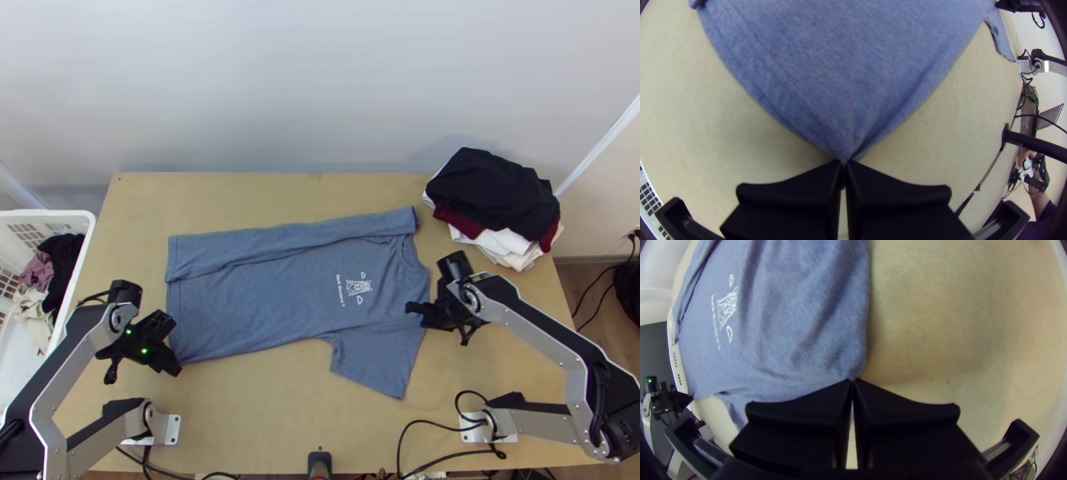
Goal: Fold the t-shirt
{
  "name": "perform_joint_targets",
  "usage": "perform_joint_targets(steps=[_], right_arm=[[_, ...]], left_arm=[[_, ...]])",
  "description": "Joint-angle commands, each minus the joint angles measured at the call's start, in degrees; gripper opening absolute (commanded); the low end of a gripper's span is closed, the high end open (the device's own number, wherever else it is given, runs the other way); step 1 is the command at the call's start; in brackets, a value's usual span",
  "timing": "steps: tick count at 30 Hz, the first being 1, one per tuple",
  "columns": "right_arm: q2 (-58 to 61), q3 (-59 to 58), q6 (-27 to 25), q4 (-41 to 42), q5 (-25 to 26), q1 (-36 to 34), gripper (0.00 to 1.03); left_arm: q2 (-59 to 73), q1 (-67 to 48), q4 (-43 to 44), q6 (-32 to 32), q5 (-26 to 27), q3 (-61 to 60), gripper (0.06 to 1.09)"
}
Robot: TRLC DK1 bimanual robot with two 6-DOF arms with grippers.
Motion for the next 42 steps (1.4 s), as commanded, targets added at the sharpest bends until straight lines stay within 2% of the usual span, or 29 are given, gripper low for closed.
perform_joint_targets(steps=[1, 5, 9, 12, 16, 20, 25, 42], right_arm=[[-0.2, -1.8, -2.8, -0.6, 2.1, -2.8, 0.03], [-2.0, -1.8, -3.8, -1.7, 2.0, -4.0, 0.03], [-5.8, -0.7, -2.6, -2.0, 1.9, -0.4, 0.03], [-8.5, 1.7, -0.2, -2.1, 1.9, 3.0, 0.03], [-10.6, 5.7, 0.4, -2.2, 1.9, 5.8, 0.03], [-10.5, 8.7, 0.2, -2.2, 2.0, 5.9, 0.03], [-8.0, 12.5, -0.7, -2.2, 2.0, 5.6, 0.03], [7.4, 33.3, -3.9, -2.0, 4.1, 2.6, 0.03]], left_arm=[[1.7, 3.0, 0.1, 2.8, -1.1, -0.8, 0.1], [1.7, 5.4, 0.3, 4.0, -1.6, 0.4, 0.1], [1.1, 5.5, 0.1, 2.5, -1.2, 3.1, 0.1], [0.8, 3.3, 0.2, -2.5, 0.5, 6.9, 0.1], [1.4, 0.7, 1.2, -10.0, 2.6, 12.8, 0.1], [3.0, -0.6, 3.0, -14.6, 3.5, 16.9, 0.1], [5.9, -0.3, 5.6, -17.5, 3.5, 19.7, 0.1], [16.9, 3.3, 9.8, -20.9, 3.4, 30.3, 0.1]])
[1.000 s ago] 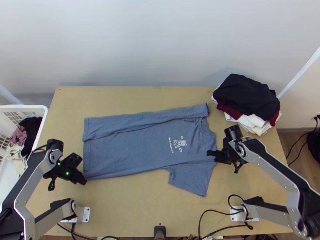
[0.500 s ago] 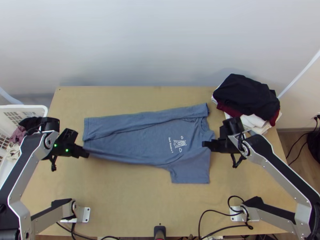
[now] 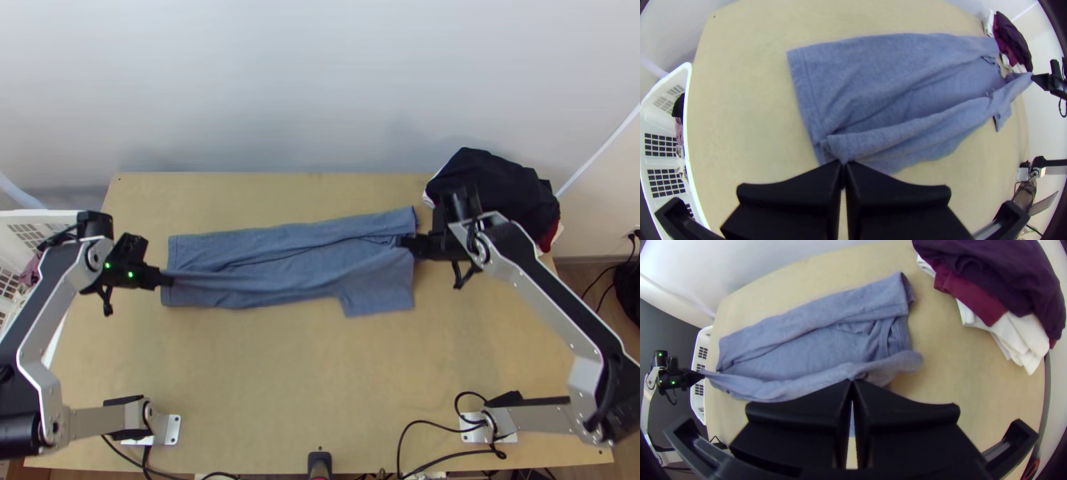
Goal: Fold the t-shirt
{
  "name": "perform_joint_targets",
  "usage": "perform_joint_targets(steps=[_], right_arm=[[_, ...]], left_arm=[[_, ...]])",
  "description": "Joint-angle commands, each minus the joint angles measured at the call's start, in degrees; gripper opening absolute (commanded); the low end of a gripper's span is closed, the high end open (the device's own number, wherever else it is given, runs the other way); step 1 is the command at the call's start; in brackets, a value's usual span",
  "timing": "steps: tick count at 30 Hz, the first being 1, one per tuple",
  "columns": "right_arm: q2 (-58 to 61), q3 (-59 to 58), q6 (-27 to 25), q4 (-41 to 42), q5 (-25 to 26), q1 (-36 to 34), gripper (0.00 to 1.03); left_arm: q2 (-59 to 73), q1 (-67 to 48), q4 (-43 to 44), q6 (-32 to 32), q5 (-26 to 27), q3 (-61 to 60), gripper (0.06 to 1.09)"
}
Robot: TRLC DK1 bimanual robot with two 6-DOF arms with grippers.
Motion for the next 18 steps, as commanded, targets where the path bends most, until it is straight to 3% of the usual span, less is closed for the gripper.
perform_joint_targets(steps=[1, 18], right_arm=[[3.6, 4.4, -1.0, -0.1, 0.7, -1.0, 0.03], [20.3, 21.6, -2.2, 0.4, 5.3, -1.5, 0.03]], left_arm=[[3.1, 1.1, 0.6, -1.9, 0.5, 4.1, 0.1], [15.5, 1.2, 0.8, -8.1, -0.2, 20.6, 0.1]])
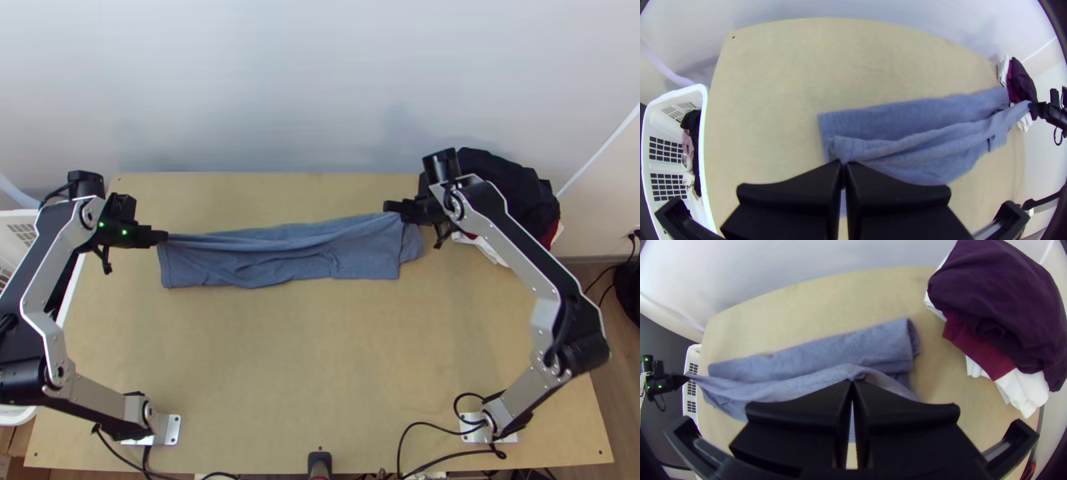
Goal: Fold the t-shirt
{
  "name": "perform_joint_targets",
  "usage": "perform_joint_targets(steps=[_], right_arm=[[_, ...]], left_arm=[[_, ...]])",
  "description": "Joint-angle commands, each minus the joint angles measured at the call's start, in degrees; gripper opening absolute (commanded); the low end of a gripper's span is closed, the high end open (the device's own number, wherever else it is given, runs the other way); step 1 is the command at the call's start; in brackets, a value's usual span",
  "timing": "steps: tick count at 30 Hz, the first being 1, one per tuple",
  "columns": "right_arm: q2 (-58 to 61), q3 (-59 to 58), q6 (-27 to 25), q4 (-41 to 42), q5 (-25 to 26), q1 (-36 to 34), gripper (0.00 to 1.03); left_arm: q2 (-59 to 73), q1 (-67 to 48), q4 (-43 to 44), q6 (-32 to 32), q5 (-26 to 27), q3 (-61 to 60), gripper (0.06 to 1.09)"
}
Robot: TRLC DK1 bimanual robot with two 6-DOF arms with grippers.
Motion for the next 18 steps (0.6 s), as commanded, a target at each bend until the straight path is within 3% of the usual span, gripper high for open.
perform_joint_targets(steps=[1, 13, 14, 15, 16, 17, 18], right_arm=[[3.9, 4.1, -1.0, 0.5, 1.8, -0.7, 0.03], [16.0, 13.6, -1.5, 2.6, 4.3, -2.2, 0.03], [15.8, 13.6, -1.6, 3.7, 4.6, -2.2, 0.12], [15.3, 13.6, -1.9, 4.8, 5.4, -2.1, 0.35], [14.5, 13.6, -2.1, 5.6, 5.8, -1.7, 0.73], [13.8, 13.7, -2.1, 5.9, 6.0, -1.4, 1.0], [12.7, 13.9, -2.1, 6.6, 6.7, -1.0, 0.99]], left_arm=[[2.5, 0.2, 0.0, -1.4, -0.2, 2.9, 0.1], [9.6, 0.4, 0.8, -2.8, -1.9, 4.2, 0.1], [9.7, 0.4, 1.0, -3.2, -1.9, 4.2, 0.18], [9.8, 0.4, 1.1, -3.6, -1.9, 4.3, 0.44], [9.5, 0.3, 1.0, -3.7, -1.9, 4.2, 0.84], [8.9, 0.3, 1.2, -3.9, -1.9, 3.9, 1.07], [8.2, 0.5, 2.7, -5.4, -1.9, 3.8, 1.05]])
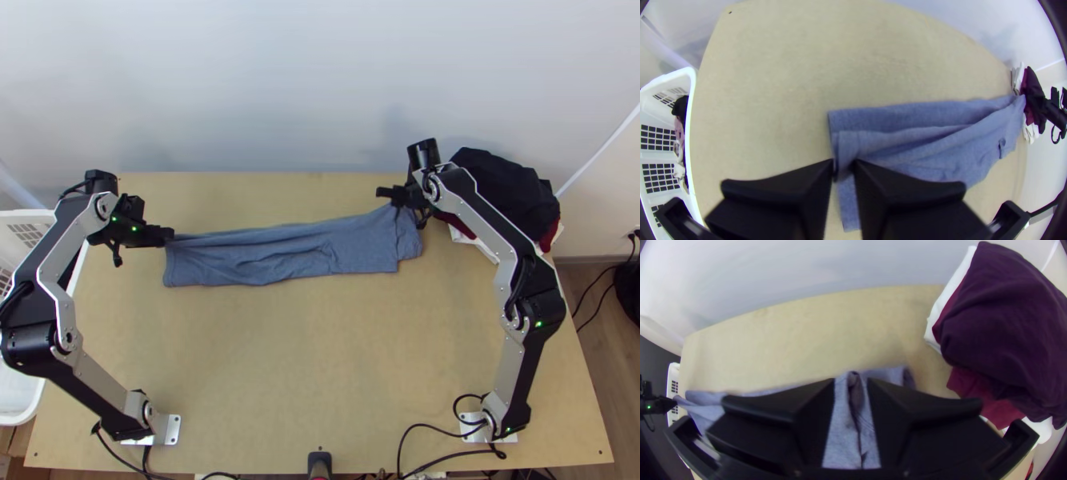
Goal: Fold the t-shirt
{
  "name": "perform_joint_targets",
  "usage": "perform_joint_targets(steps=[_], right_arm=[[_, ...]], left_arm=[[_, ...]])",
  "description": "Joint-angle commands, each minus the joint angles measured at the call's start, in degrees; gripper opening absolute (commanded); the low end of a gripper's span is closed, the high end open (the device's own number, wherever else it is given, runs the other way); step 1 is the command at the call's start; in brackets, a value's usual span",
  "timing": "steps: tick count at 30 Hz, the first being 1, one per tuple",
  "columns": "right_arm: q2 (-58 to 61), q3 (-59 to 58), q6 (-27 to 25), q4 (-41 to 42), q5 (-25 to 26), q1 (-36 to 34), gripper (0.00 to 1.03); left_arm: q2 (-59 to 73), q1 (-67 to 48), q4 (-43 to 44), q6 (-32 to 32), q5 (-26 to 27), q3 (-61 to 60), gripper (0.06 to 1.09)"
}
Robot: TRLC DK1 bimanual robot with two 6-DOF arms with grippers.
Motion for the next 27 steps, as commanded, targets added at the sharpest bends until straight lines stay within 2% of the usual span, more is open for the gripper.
perform_joint_targets(steps=[1, 4, 10, 13, 15, 18, 21, 25, 27], right_arm=[[-4.1, 1.9, -0.8, 2.8, 1.9, 1.1, 0.99], [-9.3, 1.8, -0.8, 5.0, 3.6, 3.0, 0.99], [-18.3, 1.8, 2.2, 4.0, 2.5, 5.3, 0.99], [-20.9, 2.6, 4.5, 1.6, -3.8, 5.2, 0.99], [-21.5, 3.5, 5.9, -0.1, -10.3, 4.1, 0.99], [-21.5, 4.0, 7.6, -0.8, -18.2, 2.0, 0.99], [-20.9, 5.4, 9.2, -1.0, -24.6, -0.6, 0.99], [-18.3, 9.7, 14.7, -2.9, -36.5, -5.5, 0.99], [-17.2, 10.7, 16.2, -3.3, -39.0, -7.1, 0.99]], left_arm=[[-1.4, 0.9, 2.2, -3.3, -0.3, 0.8, 1.05], [-3.2, 2.3, 4.1, -5.6, 0.5, 1.2, 1.05], [-3.7, 6.9, 3.9, -6.5, 4.8, 0.5, 1.05], [-3.7, 9.1, 3.3, -6.2, 8.0, -0.6, 1.05], [-3.7, 10.3, 3.0, -5.8, 11.3, -1.8, 1.05], [-3.3, 11.8, 1.6, -3.7, 18.3, -3.9, 1.04], [-2.3, 11.9, 2.0, -2.5, 20.7, -5.5, 1.04], [-0.3, 12.4, 2.2, -0.6, 25.1, -6.1, 1.03], [1.0, 12.6, 2.2, -0.2, 26.1, -6.1, 1.03]])
